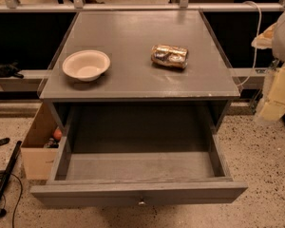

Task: Close top drawer

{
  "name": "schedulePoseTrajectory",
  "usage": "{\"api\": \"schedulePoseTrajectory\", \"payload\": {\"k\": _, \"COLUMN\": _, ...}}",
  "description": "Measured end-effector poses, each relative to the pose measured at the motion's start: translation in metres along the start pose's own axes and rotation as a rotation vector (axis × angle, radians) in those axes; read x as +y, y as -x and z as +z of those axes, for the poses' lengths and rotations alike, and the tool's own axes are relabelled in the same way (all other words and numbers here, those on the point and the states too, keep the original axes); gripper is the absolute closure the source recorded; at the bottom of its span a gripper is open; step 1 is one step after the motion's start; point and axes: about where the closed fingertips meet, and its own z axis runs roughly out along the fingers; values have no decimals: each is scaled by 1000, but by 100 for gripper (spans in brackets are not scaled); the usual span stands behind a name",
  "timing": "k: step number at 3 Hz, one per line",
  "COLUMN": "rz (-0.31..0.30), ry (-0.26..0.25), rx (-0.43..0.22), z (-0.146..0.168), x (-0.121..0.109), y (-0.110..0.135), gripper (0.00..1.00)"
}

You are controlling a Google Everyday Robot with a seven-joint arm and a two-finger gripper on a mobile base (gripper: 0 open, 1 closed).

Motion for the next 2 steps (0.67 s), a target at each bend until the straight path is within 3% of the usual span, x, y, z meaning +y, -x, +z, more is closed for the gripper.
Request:
{"api": "schedulePoseTrajectory", "payload": {"k": 1, "rz": 0, "ry": -14, "rx": -7, "z": -2, "x": 1, "y": 1, "gripper": 0}}
{"api": "schedulePoseTrajectory", "payload": {"k": 2, "rz": 7, "ry": -21, "rx": -53, "z": -3, "x": 20, "y": -4, "gripper": 0}}
